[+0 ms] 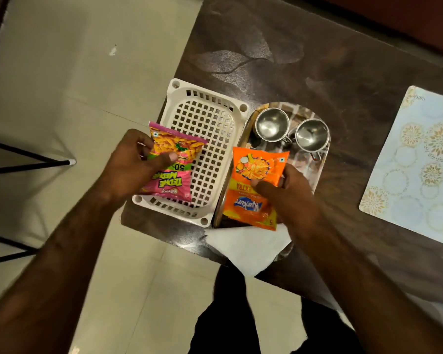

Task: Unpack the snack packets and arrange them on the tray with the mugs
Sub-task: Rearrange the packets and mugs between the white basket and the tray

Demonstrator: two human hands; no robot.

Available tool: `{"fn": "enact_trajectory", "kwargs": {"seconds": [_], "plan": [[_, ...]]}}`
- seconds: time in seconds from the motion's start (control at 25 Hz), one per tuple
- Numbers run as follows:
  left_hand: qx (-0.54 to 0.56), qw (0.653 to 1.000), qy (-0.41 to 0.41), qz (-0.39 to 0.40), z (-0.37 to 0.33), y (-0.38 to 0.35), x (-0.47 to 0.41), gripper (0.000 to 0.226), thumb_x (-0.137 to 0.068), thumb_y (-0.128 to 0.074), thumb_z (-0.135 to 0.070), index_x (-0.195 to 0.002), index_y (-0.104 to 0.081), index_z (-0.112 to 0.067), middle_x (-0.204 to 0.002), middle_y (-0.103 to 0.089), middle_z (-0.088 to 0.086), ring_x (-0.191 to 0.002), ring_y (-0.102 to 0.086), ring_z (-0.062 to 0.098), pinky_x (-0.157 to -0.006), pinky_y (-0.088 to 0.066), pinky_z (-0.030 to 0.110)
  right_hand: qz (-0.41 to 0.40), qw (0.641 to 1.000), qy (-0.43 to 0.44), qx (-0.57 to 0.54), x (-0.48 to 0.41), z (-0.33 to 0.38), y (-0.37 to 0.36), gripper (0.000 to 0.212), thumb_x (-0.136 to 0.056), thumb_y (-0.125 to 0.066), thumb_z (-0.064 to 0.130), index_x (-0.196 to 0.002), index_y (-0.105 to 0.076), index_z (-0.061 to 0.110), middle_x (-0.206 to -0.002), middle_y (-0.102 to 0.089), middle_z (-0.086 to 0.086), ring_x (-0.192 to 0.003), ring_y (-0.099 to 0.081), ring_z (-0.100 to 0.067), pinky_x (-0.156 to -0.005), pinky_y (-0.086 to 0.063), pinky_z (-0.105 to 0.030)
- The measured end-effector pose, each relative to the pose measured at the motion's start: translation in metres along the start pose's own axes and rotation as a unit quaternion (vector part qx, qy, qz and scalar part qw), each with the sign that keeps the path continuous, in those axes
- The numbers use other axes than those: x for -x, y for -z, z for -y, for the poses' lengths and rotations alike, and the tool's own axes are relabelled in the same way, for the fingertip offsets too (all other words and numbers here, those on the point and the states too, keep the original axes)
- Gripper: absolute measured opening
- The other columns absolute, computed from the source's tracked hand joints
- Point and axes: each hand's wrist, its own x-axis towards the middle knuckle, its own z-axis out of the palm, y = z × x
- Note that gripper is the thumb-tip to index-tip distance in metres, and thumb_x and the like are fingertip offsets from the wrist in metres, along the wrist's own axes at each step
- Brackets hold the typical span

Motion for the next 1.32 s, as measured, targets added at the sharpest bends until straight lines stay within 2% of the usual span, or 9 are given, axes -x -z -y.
{"fn": "enact_trajectory", "kwargs": {"seconds": [0.24,0.4,0.52,0.64,0.76,0.88,1.08,1.2,1.32], "plan": [[-0.122,0.992,0.007,-0.003,0.010,0.000,-0.015,0.043,-0.084,-0.076,-0.042,-0.114,-0.056,-0.018,-0.111,-0.066,0.005,-0.097,-0.067,0.027,-0.085,-0.058,0.046,0.013,0.999,0.000,-0.048,-0.016,0.009,-0.067,0.032,-0.090,-0.074,0.009,-0.120,-0.064,0.012,-0.114,-0.076,-0.004,-0.098,-0.075,-0.021,-0.087,-0.062,-0.047],[-0.174,0.985,-0.006,0.005,0.010,-0.009,-0.017,0.047,-0.088,-0.071,-0.041,-0.124,-0.060,-0.013,-0.123,-0.061,0.013,-0.106,-0.064,0.032,-0.095,-0.054,0.050,0.048,0.998,0.013,-0.042,-0.018,0.002,-0.061,0.026,-0.094,-0.070,0.017,-0.120,-0.068,0.014,-0.104,-0.079,-0.002,-0.090,-0.077,-0.012,-0.074,-0.063,-0.030],[-0.241,0.966,-0.022,-0.086,0.003,-0.014,-0.007,0.065,-0.086,-0.071,-0.041,-0.139,-0.046,-0.012,-0.136,-0.048,0.018,-0.123,-0.053,0.037,-0.099,-0.049,0.050,-0.033,0.995,0.044,0.086,-0.013,-0.008,-0.028,0.032,-0.091,-0.068,0.018,-0.123,-0.064,0.022,-0.101,-0.074,0.000,-0.095,-0.071,-0.014,-0.077,-0.057,-0.034],[-0.244,0.948,-0.132,-0.154,-0.018,-0.035,0.015,0.055,-0.084,-0.070,-0.030,-0.130,-0.049,-0.008,-0.127,-0.051,0.018,-0.117,-0.052,0.037,-0.093,-0.046,0.046,-0.082,0.989,0.071,0.100,-0.010,-0.011,0.014,0.030,-0.088,-0.065,0.007,-0.113,-0.067,0.023,-0.097,-0.073,0.001,-0.096,-0.070,-0.019,-0.090,-0.058,-0.050],[-0.204,0.955,-0.196,-0.092,-0.048,-0.080,0.033,0.048,-0.085,-0.071,-0.030,-0.123,-0.055,-0.006,-0.119,-0.056,0.015,-0.112,-0.054,0.031,-0.093,-0.045,0.040,-0.135,0.978,0.117,0.112,-0.015,-0.004,0.050,0.032,-0.085,-0.063,0.005,-0.108,-0.068,0.026,-0.092,-0.072,0.008,-0.086,-0.069,-0.009,-0.090,-0.058,-0.049],[-0.175,0.954,-0.235,-0.064,-0.080,-0.132,0.039,0.052,-0.082,-0.072,-0.035,-0.123,-0.056,-0.006,-0.117,-0.058,0.013,-0.111,-0.055,0.031,-0.094,-0.045,0.043,-0.183,0.956,0.173,0.148,-0.027,0.011,0.079,0.041,-0.080,-0.067,0.007,-0.115,-0.064,0.029,-0.103,-0.064,0.010,-0.086,-0.062,0.001,-0.092,-0.057,-0.040],[-0.322,0.924,-0.181,-0.101,-0.113,-0.185,0.011,0.082,-0.074,-0.072,-0.058,-0.133,-0.044,-0.009,-0.132,-0.051,0.014,-0.123,-0.050,0.033,-0.096,-0.045,0.045,-0.090,0.912,0.233,0.326,-0.061,0.038,0.102,0.080,-0.069,-0.071,0.027,-0.145,-0.045,0.024,-0.139,-0.048,-0.006,-0.128,-0.050,-0.024,-0.106,-0.046,-0.039],[-0.341,0.918,-0.173,-0.110,-0.117,-0.193,0.000,0.081,-0.074,-0.076,-0.055,-0.134,-0.043,-0.011,-0.133,-0.050,0.015,-0.122,-0.051,0.035,-0.095,-0.045,0.046,-0.031,0.897,0.232,0.375,-0.073,0.040,0.099,0.086,-0.068,-0.068,0.033,-0.149,-0.042,0.020,-0.140,-0.048,-0.012,-0.133,-0.044,-0.030,-0.109,-0.043,-0.042],[-0.304,0.932,-0.192,-0.054,-0.114,-0.184,-0.005,0.079,-0.076,-0.080,-0.039,-0.142,-0.041,-0.017,-0.133,-0.048,0.018,-0.122,-0.051,0.038,-0.098,-0.047,0.048,-0.045,0.899,0.232,0.368,-0.076,0.028,0.098,0.080,-0.072,-0.078,0.032,-0.144,-0.046,0.022,-0.135,-0.048,-0.010,-0.127,-0.049,-0.029,-0.103,-0.047,-0.043]]}}
